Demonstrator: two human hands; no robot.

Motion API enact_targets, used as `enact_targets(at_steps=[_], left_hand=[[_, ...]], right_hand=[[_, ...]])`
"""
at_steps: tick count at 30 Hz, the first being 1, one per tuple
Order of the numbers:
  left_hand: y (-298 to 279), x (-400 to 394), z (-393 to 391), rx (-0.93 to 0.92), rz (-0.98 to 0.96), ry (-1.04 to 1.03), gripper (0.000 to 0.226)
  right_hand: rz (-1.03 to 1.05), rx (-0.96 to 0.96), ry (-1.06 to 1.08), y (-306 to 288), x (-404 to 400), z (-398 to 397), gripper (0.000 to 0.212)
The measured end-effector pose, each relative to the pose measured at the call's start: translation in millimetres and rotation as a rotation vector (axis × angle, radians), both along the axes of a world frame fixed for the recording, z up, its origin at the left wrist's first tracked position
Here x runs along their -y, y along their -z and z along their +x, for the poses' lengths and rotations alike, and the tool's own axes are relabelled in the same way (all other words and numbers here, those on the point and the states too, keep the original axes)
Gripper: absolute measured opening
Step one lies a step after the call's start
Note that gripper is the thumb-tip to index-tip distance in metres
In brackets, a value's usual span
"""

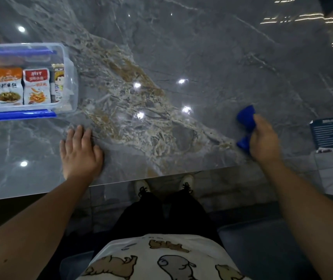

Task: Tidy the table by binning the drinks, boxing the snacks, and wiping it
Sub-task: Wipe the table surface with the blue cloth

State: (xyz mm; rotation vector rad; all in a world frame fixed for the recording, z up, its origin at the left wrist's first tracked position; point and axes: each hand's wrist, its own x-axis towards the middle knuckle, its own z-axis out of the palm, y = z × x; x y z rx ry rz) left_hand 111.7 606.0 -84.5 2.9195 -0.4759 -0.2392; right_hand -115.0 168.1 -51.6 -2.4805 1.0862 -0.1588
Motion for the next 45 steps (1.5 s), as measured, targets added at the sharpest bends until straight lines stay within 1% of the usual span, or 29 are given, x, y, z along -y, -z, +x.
enact_targets(at_steps=[2, 4, 5, 7, 8, 9, 13, 16, 18, 20, 21, 24, 27, 30, 32, 33, 34, 36, 38, 39, 41, 43, 45], left_hand=[[0.3, -0.2, 0.0, -0.001, -0.004, 0.003, 0.061], [-0.5, 0.8, -0.2, 0.002, -0.003, -0.001, 0.061], [-1.2, 1.9, -0.4, 0.004, 0.002, -0.002, 0.061], [-2.3, 3.2, -1.1, 0.001, 0.012, 0.0, 0.061], [-2.6, 3.3, -0.9, -0.002, 0.012, -0.001, 0.061], [-2.9, 3.2, -0.1, -0.002, 0.007, -0.003, 0.061], [-5.8, 1.7, -0.2, 0.013, -0.043, 0.005, 0.058], [-11.7, -3.7, 5.8, 0.005, -0.14, 0.017, 0.048], [-19.2, -12.9, 18.2, -0.058, -0.253, -0.002, 0.042], [-28.6, -26.0, 27.9, -0.107, -0.371, -0.078, 0.038], [-33.0, -33.5, 29.9, -0.102, -0.407, -0.125, 0.036], [-42.3, -60.5, 26.4, -0.078, -0.451, -0.228, 0.034], [-45.4, -91.3, 16.9, -0.07, -0.46, -0.251, 0.036], [-50.4, -120.7, 6.0, -0.115, -0.472, -0.343, 0.035], [-59.3, -135.0, 0.4, -0.157, -0.486, -0.44, 0.037], [-66.2, -139.4, -0.9, -0.163, -0.511, -0.492, 0.036], [-74.0, -142.0, -1.1, -0.154, -0.55, -0.542, 0.036], [-90.2, -142.0, 2.1, -0.11, -0.635, -0.615, 0.034], [-105.1, -135.4, 7.9, -0.084, -0.704, -0.629, 0.032], [-111.8, -129.8, 11.1, -0.094, -0.738, -0.62, 0.03], [-123.8, -111.8, 19.8, -0.159, -0.807, -0.553, 0.023], [-134.9, -85.6, 28.0, -0.309, -0.861, -0.404, 0.017], [-147.9, -56.5, 33.0, -0.504, -0.891, -0.191, 0.016]], right_hand=[[-0.031, 0.092, 0.199, -5.7, 24.2, -3.6, 0.046], [-0.031, 0.095, 0.333, -7.6, 46.2, -11.4, 0.049], [-0.008, 0.042, 0.352, -7.1, 54.3, -15.8, 0.053], [0.047, -0.139, 0.306, -1.7, 58.7, -22.9, 0.058], [0.038, -0.212, 0.253, 0.9, 51.5, -22.8, 0.058], [0.004, -0.246, 0.189, 3.7, 38.2, -18.7, 0.058], [-0.056, -0.261, -0.124, 12.3, -65.9, 11.4, 0.065], [-0.072, -0.226, -0.363, 19.6, -154.4, 49.3, 0.067], [-0.071, -0.24, -0.493, 22.1, -207.3, 81.6, 0.067], [-0.054, -0.211, -0.617, 25.0, -257.3, 109.8, 0.065], [-0.038, -0.185, -0.669, 25.1, -282.0, 121.3, 0.062], [-0.043, -0.098, -0.821, 23.1, -347.7, 144.5, 0.053], [-0.014, -0.1, -0.991, 22.6, -396.1, 162.3, 0.055], [0.137, -0.063, -1.102, 21.2, -431.8, 174.0, 0.052], [0.258, 0.006, -1.096, 15.8, -447.0, 179.5, 0.053], [0.353, 0.037, -1.048, 13.2, -451.2, 181.9, 0.054], [0.495, 0.048, -0.969, 7.8, -451.8, 184.4, 0.054], [0.871, -0.013, -0.774, -7.4, -442.9, 189.4, 0.053], [1.253, -0.036, -0.54, -23.5, -421.4, 191.6, 0.051], [1.41, -0.025, -0.428, -31.3, -406.3, 190.9, 0.049], [1.614, -0.005, -0.271, -45.9, -369.2, 190.3, 0.041], [1.713, 0.005, -0.243, -64.6, -330.9, 187.8, 0.036], [1.792, 0.023, -0.266, -85.2, -296.1, 182.9, 0.033]])
